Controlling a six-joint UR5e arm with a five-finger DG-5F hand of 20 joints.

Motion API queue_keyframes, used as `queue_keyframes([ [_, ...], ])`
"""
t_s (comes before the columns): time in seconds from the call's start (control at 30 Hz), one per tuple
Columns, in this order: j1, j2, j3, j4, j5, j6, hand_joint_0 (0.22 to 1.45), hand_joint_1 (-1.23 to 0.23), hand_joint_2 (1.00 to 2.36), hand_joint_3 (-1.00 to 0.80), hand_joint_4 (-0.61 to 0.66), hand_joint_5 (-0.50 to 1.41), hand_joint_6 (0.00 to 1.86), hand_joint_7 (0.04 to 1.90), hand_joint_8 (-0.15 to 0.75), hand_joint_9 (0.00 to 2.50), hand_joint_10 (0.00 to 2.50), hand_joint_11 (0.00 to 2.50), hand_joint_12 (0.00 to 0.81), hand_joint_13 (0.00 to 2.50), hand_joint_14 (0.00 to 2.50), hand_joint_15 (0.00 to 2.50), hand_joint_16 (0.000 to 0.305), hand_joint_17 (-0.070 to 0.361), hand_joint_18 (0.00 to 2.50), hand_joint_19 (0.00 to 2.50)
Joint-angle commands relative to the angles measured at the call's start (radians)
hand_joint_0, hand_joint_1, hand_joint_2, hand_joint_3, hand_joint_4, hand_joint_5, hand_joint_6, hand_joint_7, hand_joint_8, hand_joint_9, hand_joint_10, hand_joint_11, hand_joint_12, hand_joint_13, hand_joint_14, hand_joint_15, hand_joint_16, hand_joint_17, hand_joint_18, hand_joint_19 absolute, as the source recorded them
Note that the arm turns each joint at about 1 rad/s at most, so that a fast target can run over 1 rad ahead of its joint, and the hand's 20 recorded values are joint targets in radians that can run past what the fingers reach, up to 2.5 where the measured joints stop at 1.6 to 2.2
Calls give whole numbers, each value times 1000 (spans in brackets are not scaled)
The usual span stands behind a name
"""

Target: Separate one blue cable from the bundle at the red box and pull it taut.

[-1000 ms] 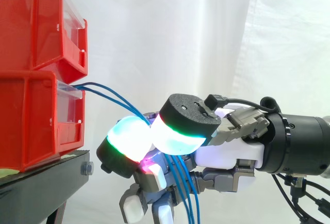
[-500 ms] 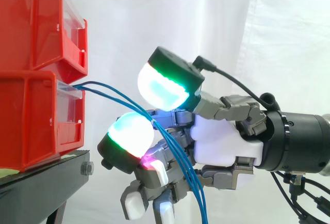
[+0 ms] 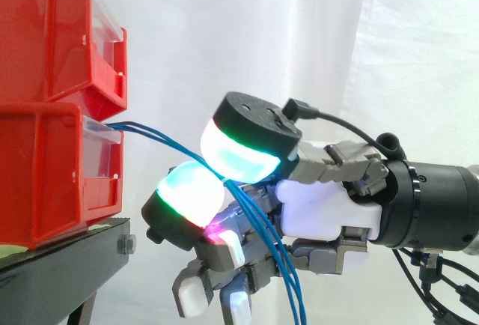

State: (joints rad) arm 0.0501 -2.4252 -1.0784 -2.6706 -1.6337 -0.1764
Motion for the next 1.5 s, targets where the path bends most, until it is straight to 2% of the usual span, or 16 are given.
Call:
queue_keyframes([
  [0.0, 1, 0, 0, 0, 0, 0, 776, -923, 1000, -500, 52, -178, 896, 1066, 377, 951, 20, 1032, 382, 809, 18, 527, 49, 110, 887, 616],
  [0.2, 1, 0, 0, 0, 0, 0, 794, -954, 1000, -500, 77, -171, 900, 1082, 376, 969, 22, 1052, 377, 819, 20, 527, 48, 107, 888, 601],
  [0.33, 1, 0, 0, 0, 0, 0, 656, -909, 1000, -500, 135, -159, 897, 1098, 383, 994, 21, 1052, 379, 842, 19, 548, 47, 106, 901, 635],
  [0.37, -1, 0, 0, 1, 0, 0, 578, -872, 1000, -500, 143, -158, 896, 1097, 393, 1002, 23, 1042, 388, 847, 19, 548, 48, 109, 909, 645],
  [0.43, -1, 0, 0, 0, 0, 0, 513, -820, 1000, -500, 163, -156, 895, 1079, 410, 1015, 20, 1039, 403, 860, 18, 539, 52, 117, 944, 635],
  [0.47, 1, 0, 0, 0, 0, 0, 477, -738, 1000, -500, 169, -153, 895, 1056, 429, 1032, 19, 1034, 417, 873, 17, 542, 55, 123, 968, 628],
  [0.53, 1, 0, 0, 0, 0, 0, 477, -629, 1000, -500, 174, -151, 892, 1051, 431, 1043, 18, 1023, 419, 879, 18, 529, 55, 124, 973, 636],
  [0.57, 1, 0, 0, 1, 0, 0, 497, -501, 1000, -500, 169, -149, 886, 1063, 428, 1048, 19, 1025, 410, 872, 18, 537, 54, 121, 961, 647],
  [0.6, 1, 0, 0, 0, 0, 0, 524, -435, 1000, -500, 164, -149, 881, 1086, 419, 1050, 19, 1016, 398, 860, 18, 532, 52, 117, 926, 656],
  [0.67, -1, 0, 0, 1, 0, 0, 585, -403, 1000, -500, 150, -151, 877, 1104, 407, 1043, 20, 1015, 384, 843, 17, 549, 49, 111, 892, 698],
  [0.73, 1, 0, 0, 0, 0, 0, 621, -463, 1001, -487, 148, -152, 876, 1111, 402, 1042, 20, 1019, 384, 841, 17, 544, 49, 111, 888, 704],
  [0.9, 1, 0, 0, 0, -2, 0, 618, -695, 1014, -291, 164, -156, 873, 1137, 405, 1030, 20, 1030, 395, 830, 17, 549, 50, 113, 888, 707],
  [1.07, 1, 0, 0, 0, -2, 0, 705, -862, 1010, -378, 143, -162, 880, 1156, 389, 987, 21, 1043, 392, 819, 20, 530, 50, 112, 896, 658],
  [1.13, 1, 0, 0, 0, -2, 0, 727, -878, 1008, -415, 137, -162, 880, 1151, 389, 986, 20, 1044, 389, 813, 19, 526, 50, 112, 899, 639],
  [1.33, 1, 0, 0, 0, -2, 0, 779, -927, 1001, -479, 136, -156, 862, 1333, 395, 1010, 21, 1051, 386, 809, 18, 516, 50, 112, 890, 603],
  [1.47, 1, 0, 0, 0, 0, 0, 800, -941, 1000, -500, 114, -155, 866, 1304, 391, 1026, 23, 1101, 386, 808, 19, 514, 49, 111, 885, 589],
])
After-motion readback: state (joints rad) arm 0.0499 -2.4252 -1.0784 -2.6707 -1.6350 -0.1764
